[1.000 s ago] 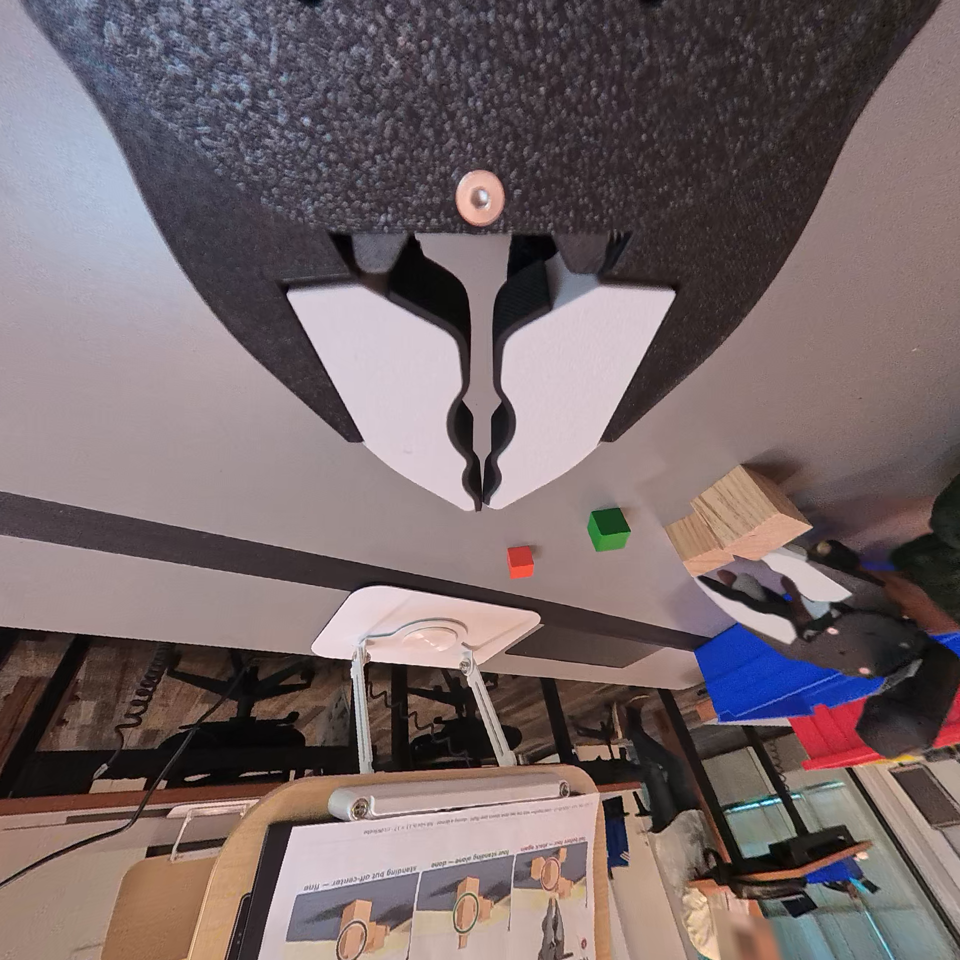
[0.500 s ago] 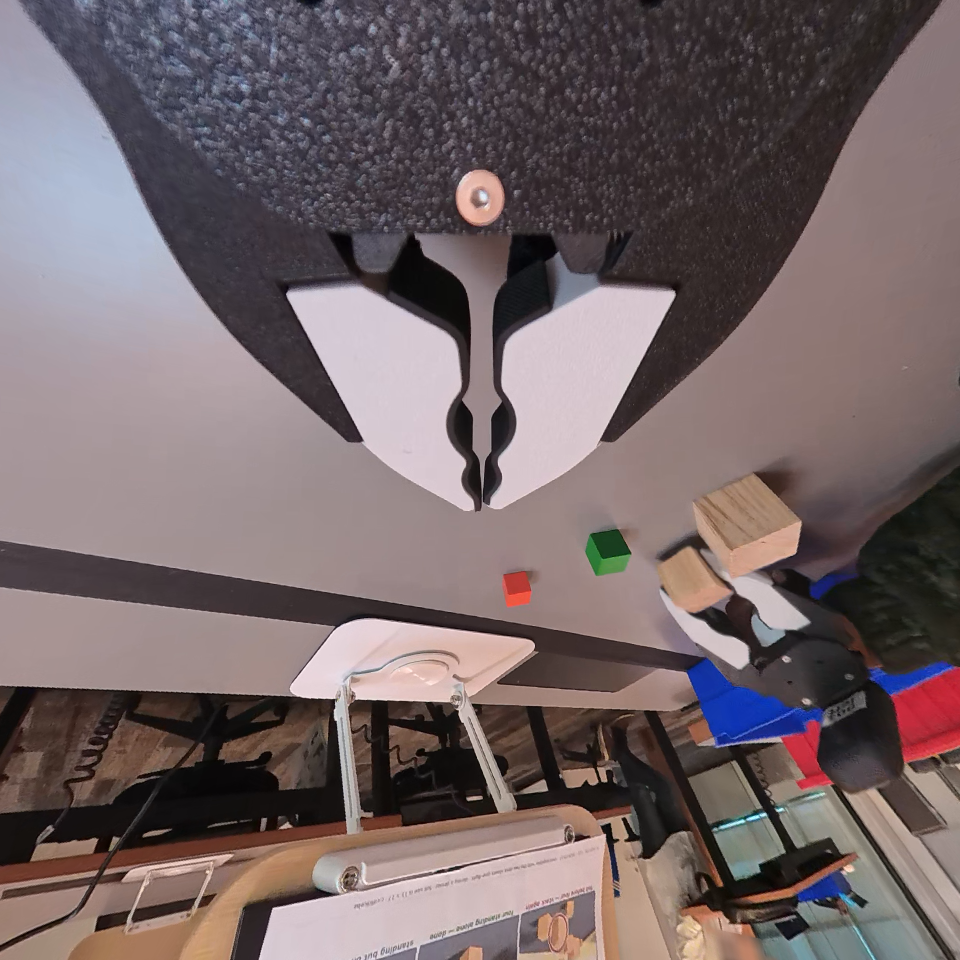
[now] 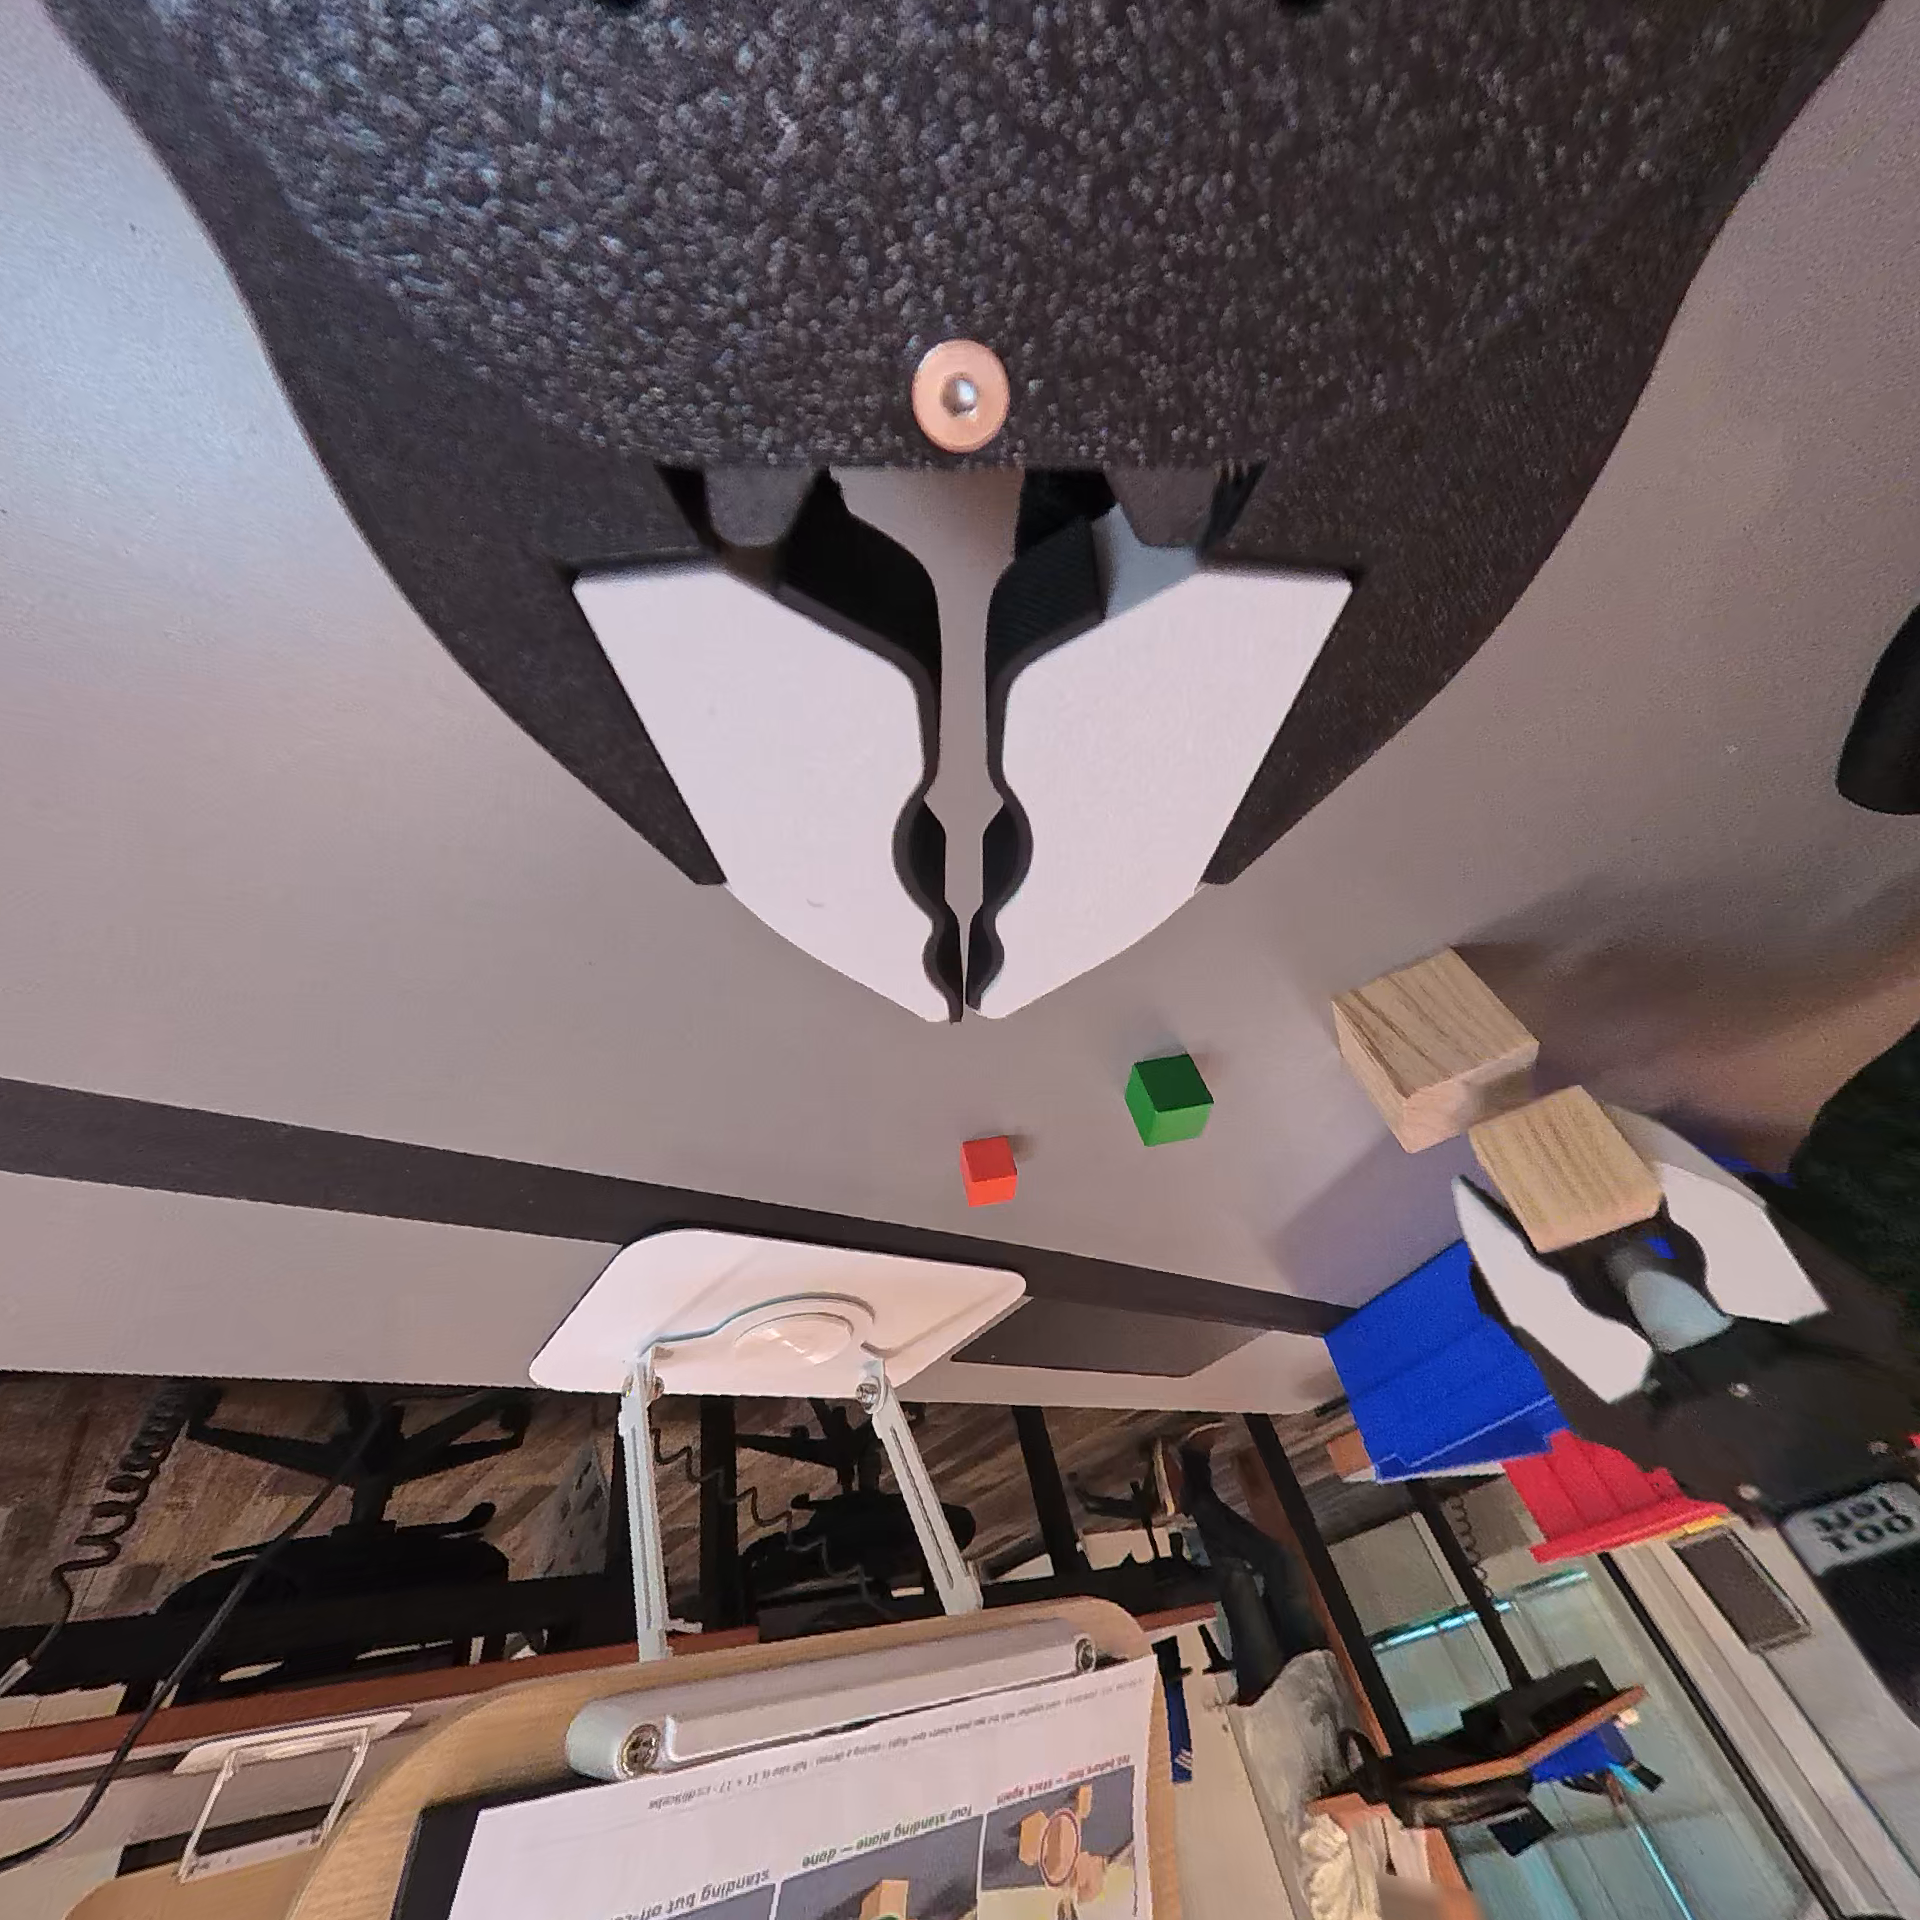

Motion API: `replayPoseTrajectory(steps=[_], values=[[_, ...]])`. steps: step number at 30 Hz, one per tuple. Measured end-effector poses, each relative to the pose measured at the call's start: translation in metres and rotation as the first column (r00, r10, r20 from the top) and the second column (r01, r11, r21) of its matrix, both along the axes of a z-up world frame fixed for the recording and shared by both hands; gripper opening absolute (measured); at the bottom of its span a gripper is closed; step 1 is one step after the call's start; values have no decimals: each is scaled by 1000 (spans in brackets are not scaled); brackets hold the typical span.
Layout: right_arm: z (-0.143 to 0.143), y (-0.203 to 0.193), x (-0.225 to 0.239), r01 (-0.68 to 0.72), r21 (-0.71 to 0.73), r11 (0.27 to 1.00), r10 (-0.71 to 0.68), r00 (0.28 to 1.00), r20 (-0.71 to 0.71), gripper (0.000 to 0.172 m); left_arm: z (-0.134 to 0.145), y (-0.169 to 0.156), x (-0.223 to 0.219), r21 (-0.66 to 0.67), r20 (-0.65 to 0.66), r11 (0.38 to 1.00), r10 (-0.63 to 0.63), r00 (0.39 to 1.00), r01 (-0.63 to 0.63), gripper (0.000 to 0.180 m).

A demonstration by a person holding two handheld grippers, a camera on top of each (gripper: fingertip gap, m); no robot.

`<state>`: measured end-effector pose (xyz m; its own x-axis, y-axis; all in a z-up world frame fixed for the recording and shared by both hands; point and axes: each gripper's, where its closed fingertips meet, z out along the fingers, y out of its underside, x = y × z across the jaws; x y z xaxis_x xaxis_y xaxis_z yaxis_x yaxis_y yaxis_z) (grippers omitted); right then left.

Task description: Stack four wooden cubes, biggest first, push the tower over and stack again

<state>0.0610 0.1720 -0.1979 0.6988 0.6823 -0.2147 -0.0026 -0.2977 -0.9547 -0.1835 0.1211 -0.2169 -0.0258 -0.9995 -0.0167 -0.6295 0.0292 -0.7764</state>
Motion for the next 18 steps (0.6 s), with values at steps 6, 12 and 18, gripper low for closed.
replayPoseTrajectory(steps=[6, 12, 18], values=[[-5, 0, -1, -6, -12, 1000, 6, 1000, 7, 1, -19, 2, 0, -7, -77, 998, -63, 995, 63, 47], [-8, -2, -6, -34, -20, 999, 34, 999, 12, 1, -20, 6, -2, 23, -151, 992, -118, 982, 123, 47], [-8, -5, -10, -58, -14, 998, 58, 998, 11, 1, -16, 10, -2, 35, -160, 989, -139, 977, 146, 49]])
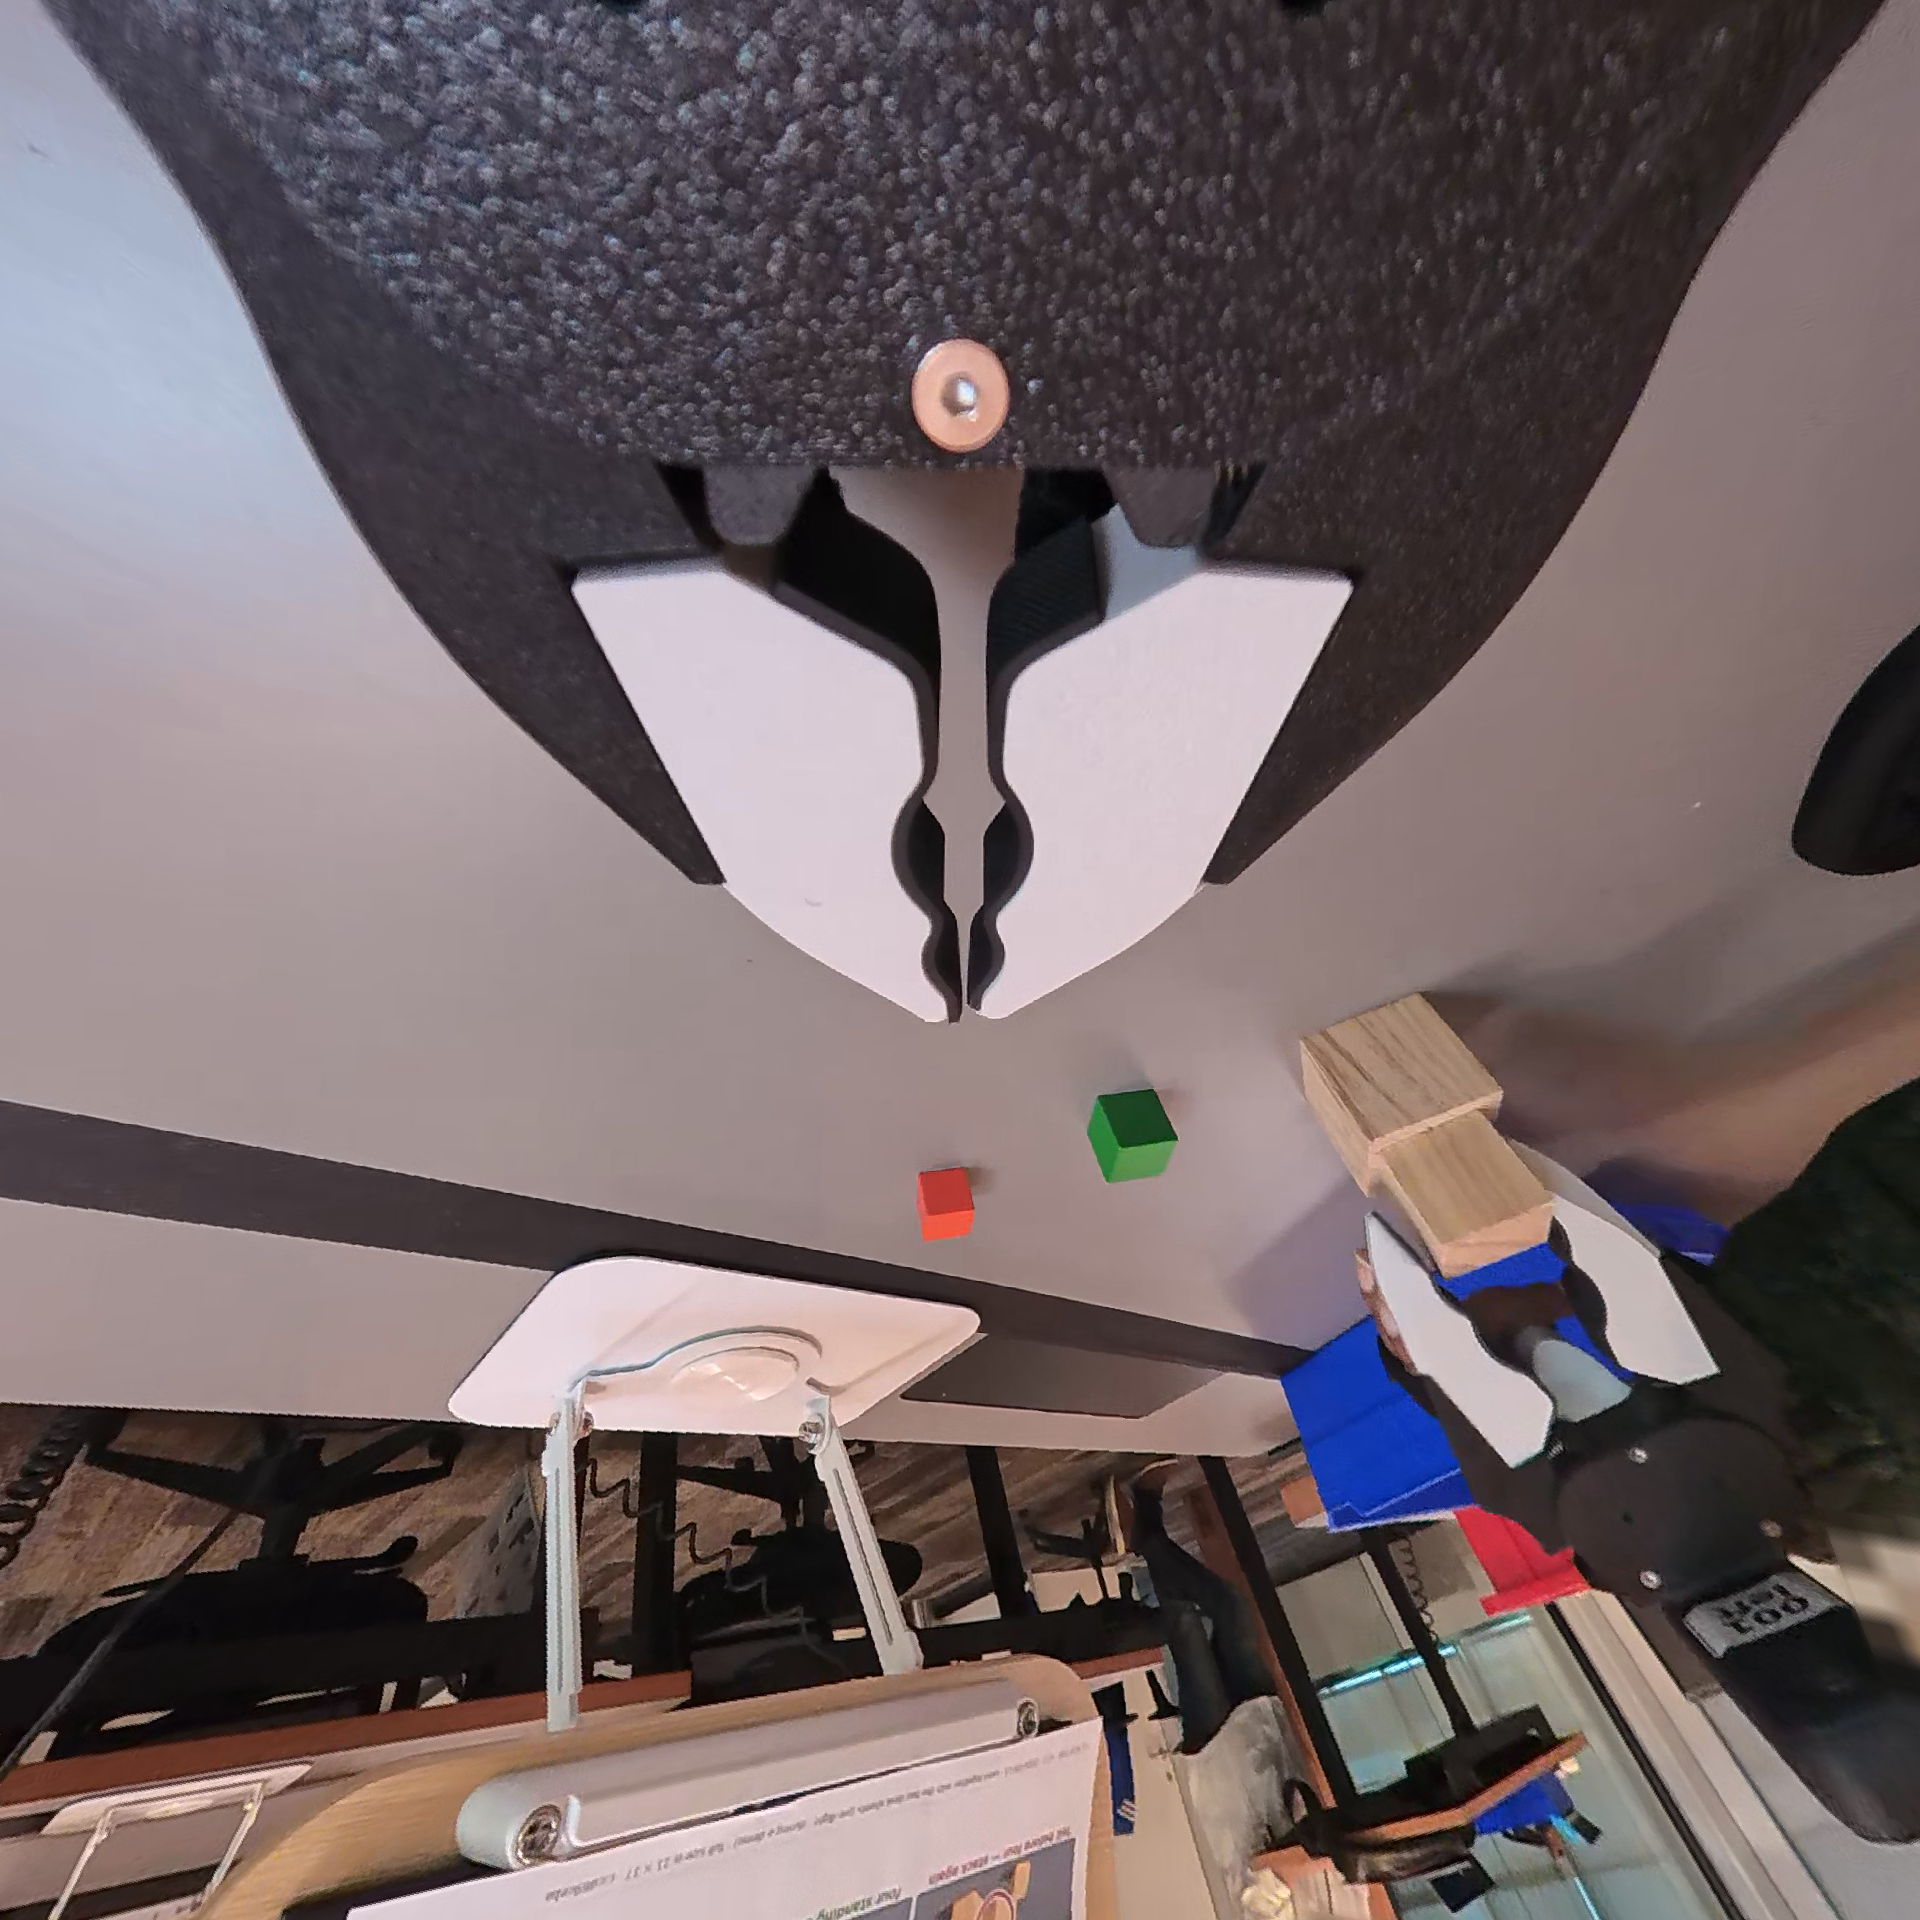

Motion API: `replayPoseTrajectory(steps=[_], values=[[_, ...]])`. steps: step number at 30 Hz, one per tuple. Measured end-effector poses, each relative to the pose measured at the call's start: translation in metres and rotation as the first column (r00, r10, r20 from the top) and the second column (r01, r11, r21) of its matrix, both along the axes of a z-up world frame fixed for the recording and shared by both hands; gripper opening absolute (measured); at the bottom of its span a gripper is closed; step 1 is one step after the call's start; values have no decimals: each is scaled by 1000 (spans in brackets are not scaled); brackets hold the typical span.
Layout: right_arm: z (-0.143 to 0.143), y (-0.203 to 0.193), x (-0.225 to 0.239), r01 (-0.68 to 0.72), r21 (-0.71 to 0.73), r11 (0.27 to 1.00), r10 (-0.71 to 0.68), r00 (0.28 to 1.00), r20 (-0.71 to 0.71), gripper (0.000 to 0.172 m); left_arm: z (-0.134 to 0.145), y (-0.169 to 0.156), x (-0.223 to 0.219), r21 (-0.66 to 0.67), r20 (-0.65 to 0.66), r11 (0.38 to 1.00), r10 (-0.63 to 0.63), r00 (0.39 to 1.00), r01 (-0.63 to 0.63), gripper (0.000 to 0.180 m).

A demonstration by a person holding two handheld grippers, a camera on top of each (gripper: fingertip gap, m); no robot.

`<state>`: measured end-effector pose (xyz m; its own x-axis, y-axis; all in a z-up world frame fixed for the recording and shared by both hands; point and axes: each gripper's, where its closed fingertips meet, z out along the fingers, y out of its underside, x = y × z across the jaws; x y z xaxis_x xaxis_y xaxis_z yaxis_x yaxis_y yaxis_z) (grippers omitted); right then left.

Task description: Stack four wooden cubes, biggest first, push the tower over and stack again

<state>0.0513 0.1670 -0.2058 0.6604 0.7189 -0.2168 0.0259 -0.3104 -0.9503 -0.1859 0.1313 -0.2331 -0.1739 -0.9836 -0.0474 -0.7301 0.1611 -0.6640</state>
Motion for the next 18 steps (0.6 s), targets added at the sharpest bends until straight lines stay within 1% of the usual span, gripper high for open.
replayPoseTrajectory(steps=[5, 8, 10, 11, 13, 18], values=[[-3, -1, -2, -10, -5, 1000, 10, 1000, 7, 1, 5, 3, -2, 26, 3, 1000, 17, 1000, -17, 55], [-3, -2, -3, -16, -6, 1000, 16, 1000, 8, 1, 12, 2, -5, 42, 27, 998, 46, 999, -47, 56], [-4, -2, -4, -20, -10, 1000, 21, 1000, 8, 1, 15, 2, -6, 61, 37, 996, 59, 998, -61, 54], [-5, -2, -5, -23, -12, 1000, 23, 1000, 10, 1, 15, 1, -6, 60, 39, 996, 63, 997, -65, 48], [-6, -3, -6, -30, -13, 999, 30, 999, 15, 1, 15, 0, -6, 64, 45, 996, 57, 997, -60, 44], [-6, -5, -7, -38, -7, 999, 38, 999, 24, 1, 15, 2, -4, 58, 68, 998, 22, 997, -25, 43]])
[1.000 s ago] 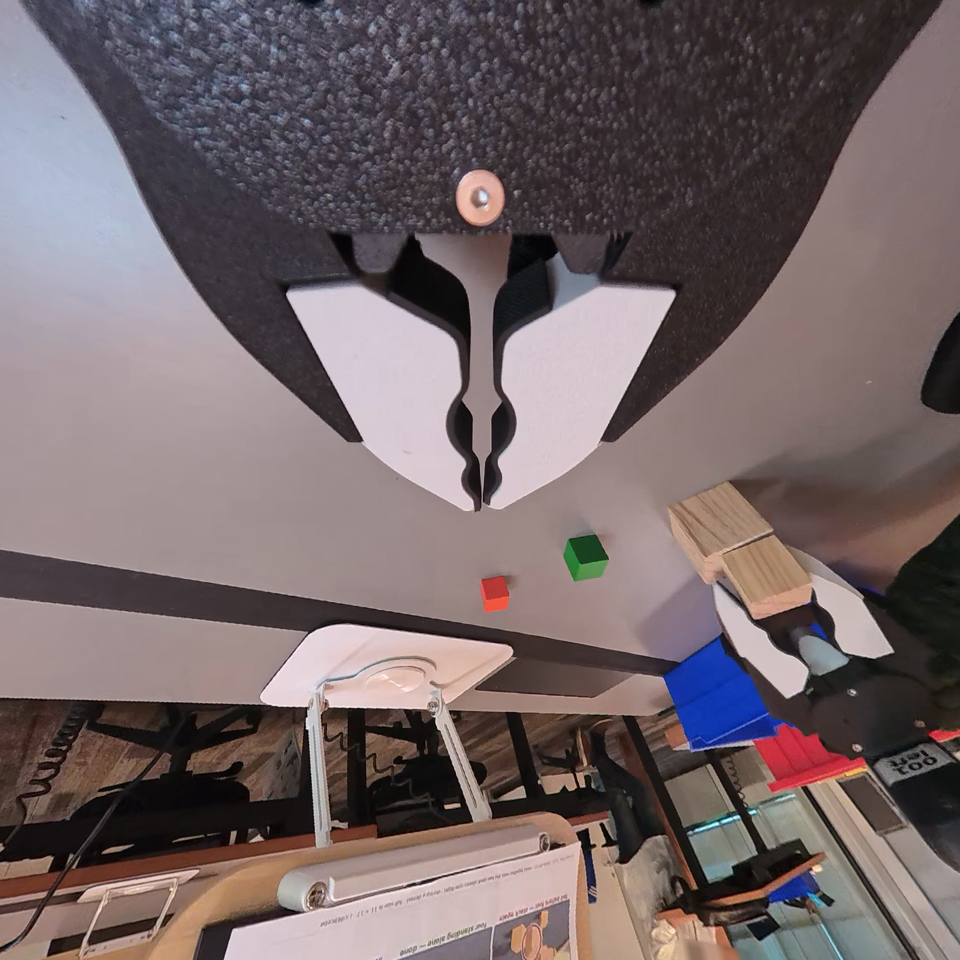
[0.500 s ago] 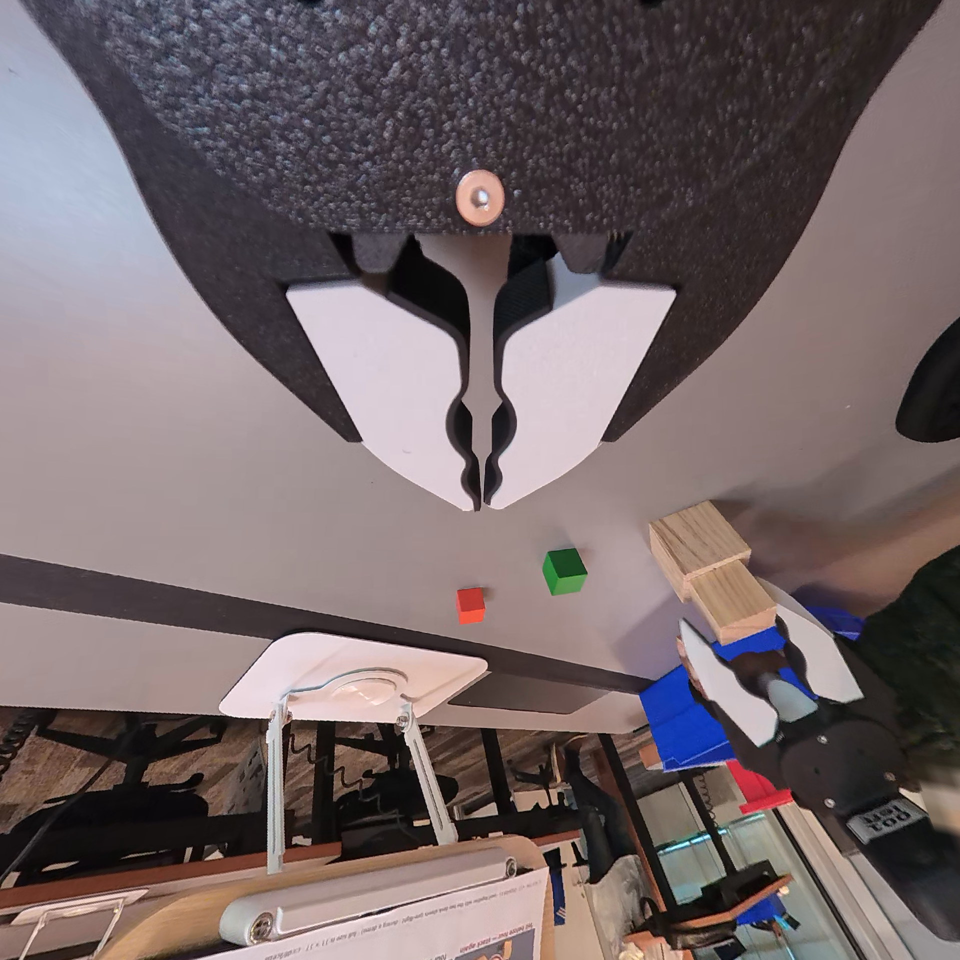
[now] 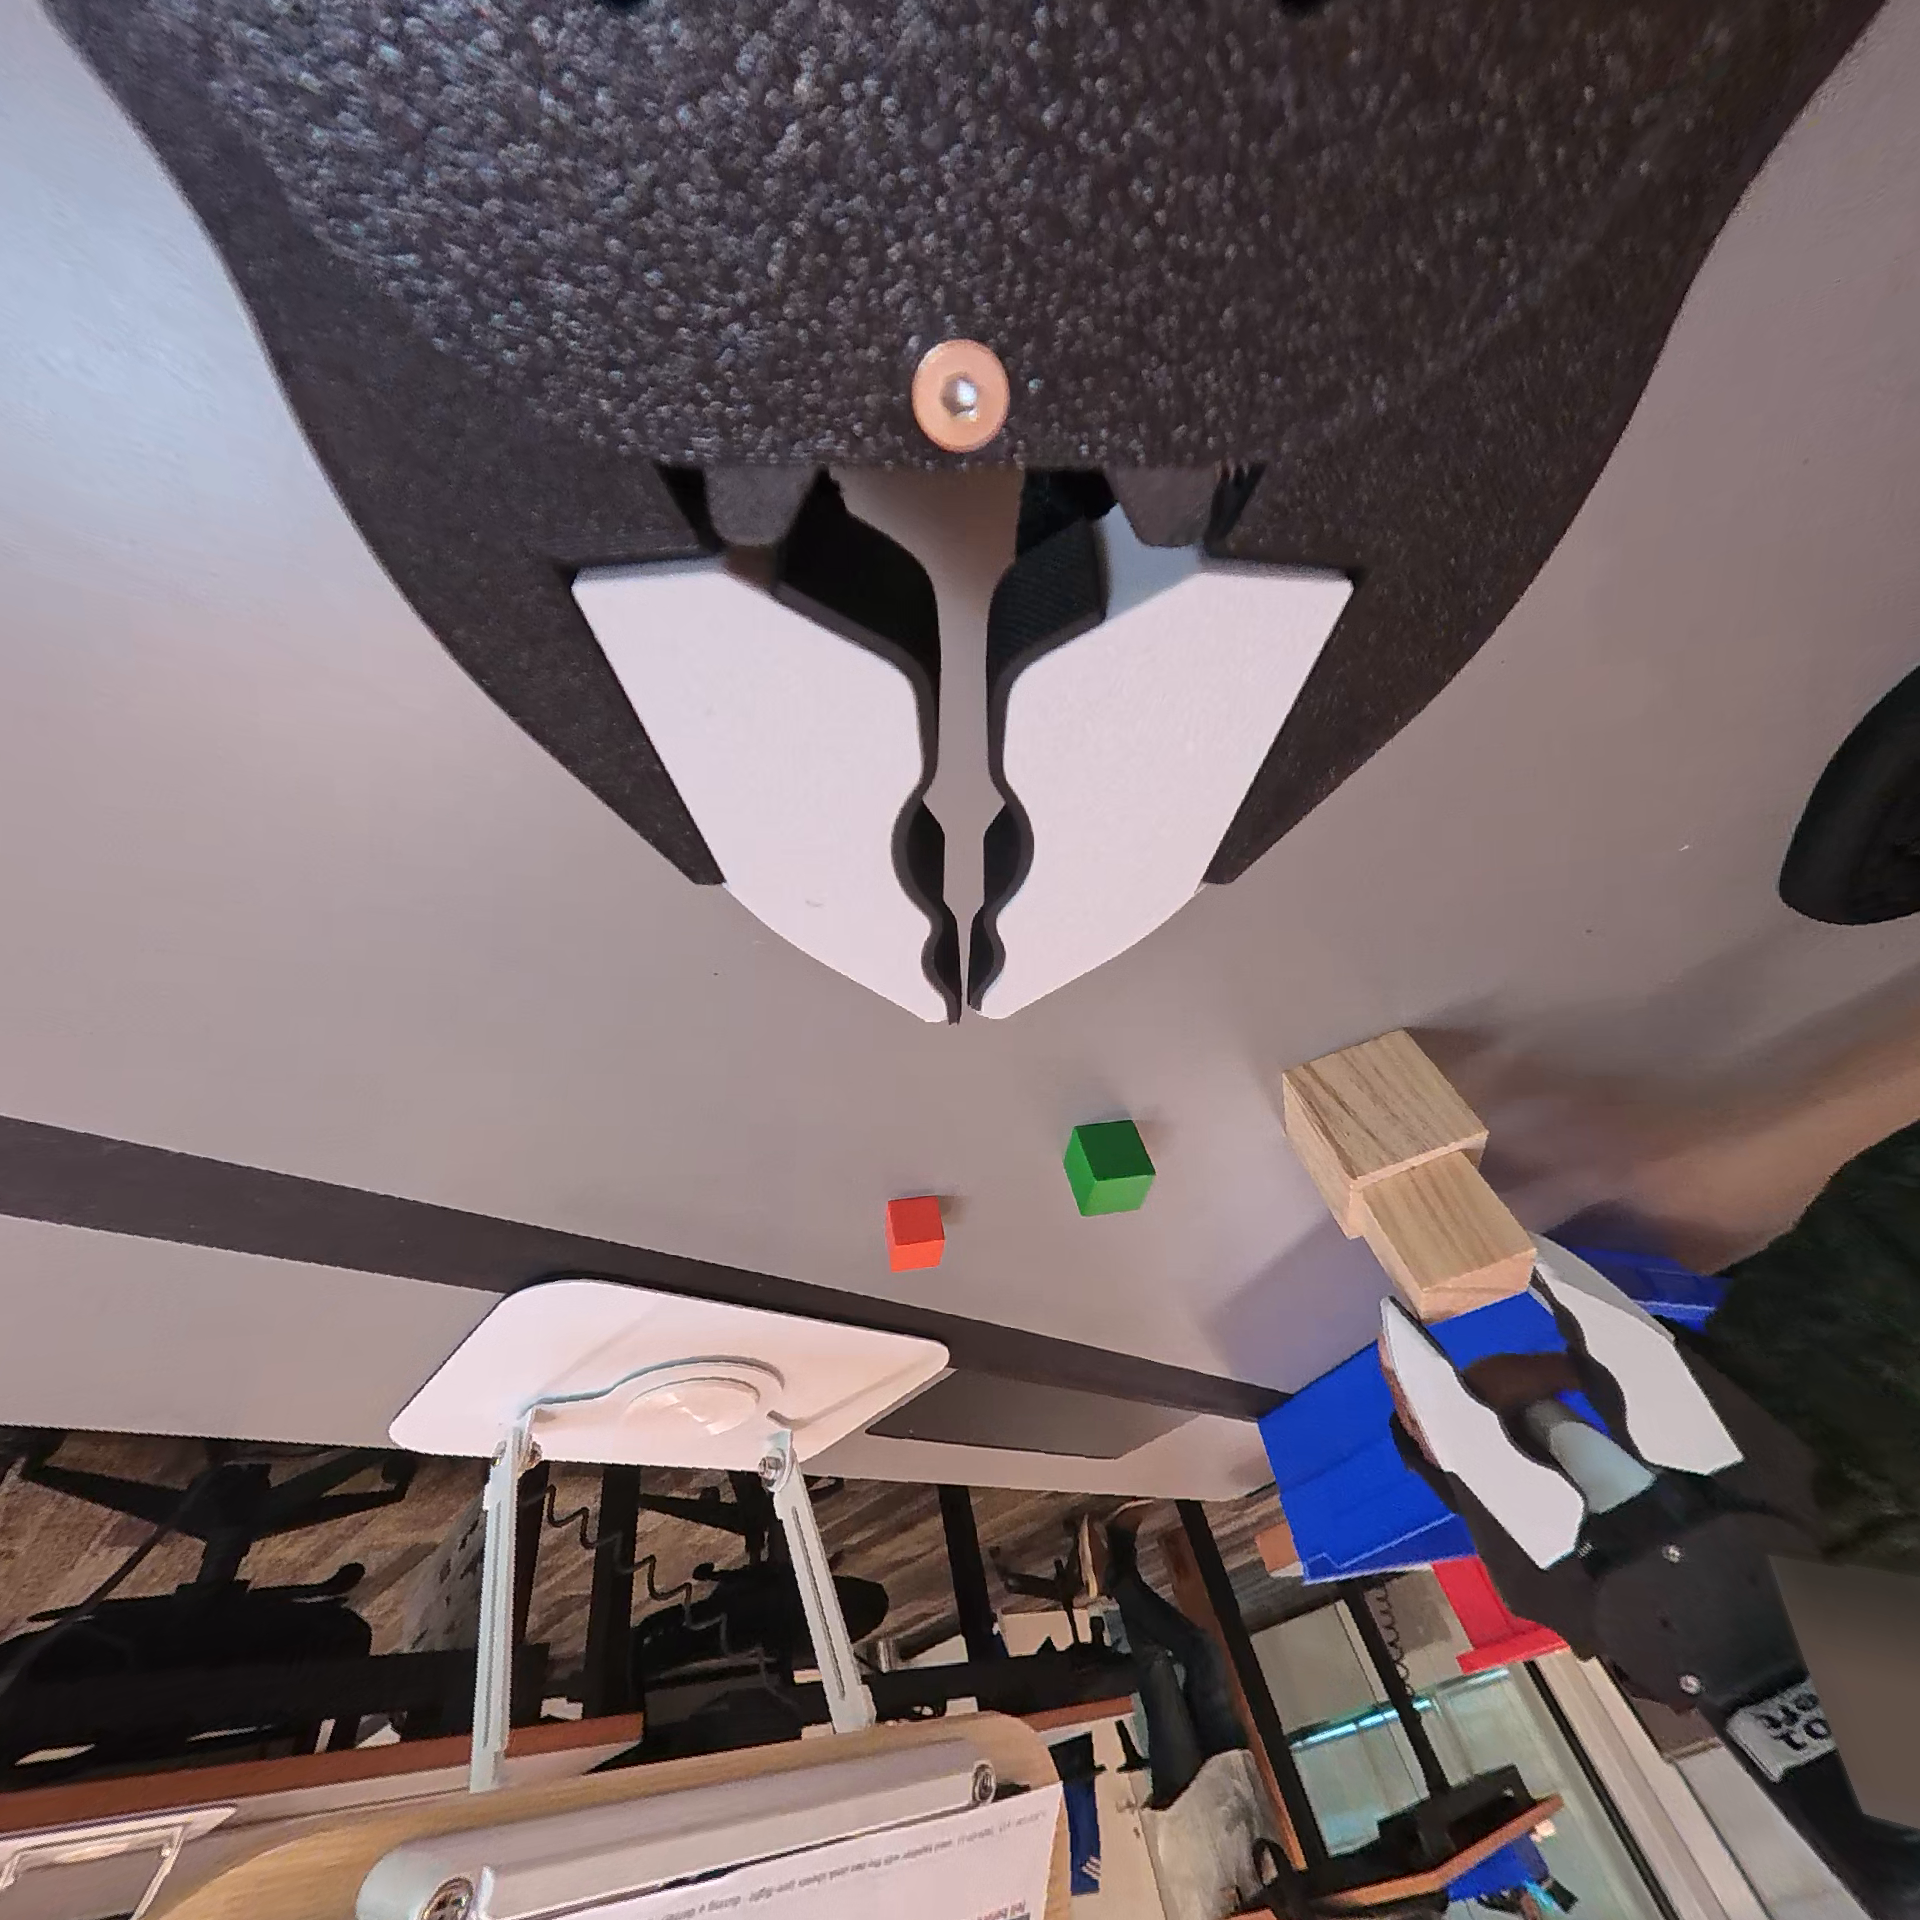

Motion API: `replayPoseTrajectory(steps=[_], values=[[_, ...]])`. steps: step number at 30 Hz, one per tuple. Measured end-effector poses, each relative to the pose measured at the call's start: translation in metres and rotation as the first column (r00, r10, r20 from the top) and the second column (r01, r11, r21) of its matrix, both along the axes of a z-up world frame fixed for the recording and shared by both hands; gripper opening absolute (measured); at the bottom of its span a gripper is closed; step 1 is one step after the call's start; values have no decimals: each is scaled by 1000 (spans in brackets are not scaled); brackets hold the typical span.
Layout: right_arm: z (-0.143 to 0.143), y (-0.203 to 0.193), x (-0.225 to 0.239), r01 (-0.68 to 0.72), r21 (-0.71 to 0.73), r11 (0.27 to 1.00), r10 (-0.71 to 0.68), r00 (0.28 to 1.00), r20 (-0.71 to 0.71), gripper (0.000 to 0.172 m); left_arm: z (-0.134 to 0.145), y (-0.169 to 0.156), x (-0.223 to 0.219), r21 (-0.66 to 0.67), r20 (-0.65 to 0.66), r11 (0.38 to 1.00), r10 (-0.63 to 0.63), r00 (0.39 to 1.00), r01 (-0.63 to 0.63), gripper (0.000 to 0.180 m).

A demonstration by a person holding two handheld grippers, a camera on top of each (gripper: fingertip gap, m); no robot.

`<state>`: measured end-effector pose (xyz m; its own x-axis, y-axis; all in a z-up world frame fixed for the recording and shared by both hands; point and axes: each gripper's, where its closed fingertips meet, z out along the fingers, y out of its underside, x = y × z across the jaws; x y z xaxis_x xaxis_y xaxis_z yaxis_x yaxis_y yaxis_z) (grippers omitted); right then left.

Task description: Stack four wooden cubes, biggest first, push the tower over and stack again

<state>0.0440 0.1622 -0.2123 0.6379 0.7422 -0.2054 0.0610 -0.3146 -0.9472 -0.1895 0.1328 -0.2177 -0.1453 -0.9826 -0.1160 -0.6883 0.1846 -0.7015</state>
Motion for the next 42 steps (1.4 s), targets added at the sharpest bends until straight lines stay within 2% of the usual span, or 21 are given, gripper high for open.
replayPoseTrajectory(steps=[9, 12, 14, 17, 20, 24, 26, 30, 36, 39, 42], values=[[-2, 0, 0, -6, -2, 1000, 6, 1000, 2, 1, 3, 0, 0, 10, 16, 1000, -28, 999, 27, 44], [-2, 0, 0, -5, -2, 1000, 5, 1000, 3, 1, 11, 4, -2, -12, 50, 999, 44, 998, -43, 69], [-2, 0, 0, -8, -5, 1000, 8, 1000, 0, 1, 11, 3, -4, -8, 72, 997, 81, 994, -80, 76], [0, -1, -1, -11, 2, 1000, 11, 1000, -3, 1, -2, 0, -9, -14, 80, 986, 167, 983, -167, 85], [1, -1, -2, -18, -2, 1000, 18, 1000, -12, 1, -32, -3, -12, -33, 69, 975, 222, 973, -220, 88], [0, -3, -4, -25, 0, 1000, 25, 1000, -2, 1, -56, -2, 0, -50, 88, 970, 241, 966, -238, 80], [1, -3, -3, -21, 3, 1000, 21, 1000, -1, 1, -55, 1, 4, -53, 132, 966, 258, 957, -253, 71], [4, -2, -2, -16, 4, 1000, 16, 1000, -18, 1, -54, 6, -2, -46, 161, 942, 334, 929, -331, 68], [7, -4, -5, -27, 9, 1000, 27, 999, -25, 1, -52, 7, -20, 0, 207, 870, 482, 851, -493, 65], [8, -5, -5, -28, 12, 1000, 29, 999, -25, 1, -36, 1, -24, -26, 281, 864, 489, 826, -503, 71], [9, -5, -5, -28, 14, 1000, 28, 999, -28, 1, -12, 3, -29, -46, 354, 853, 501, 790, -520, 68]])
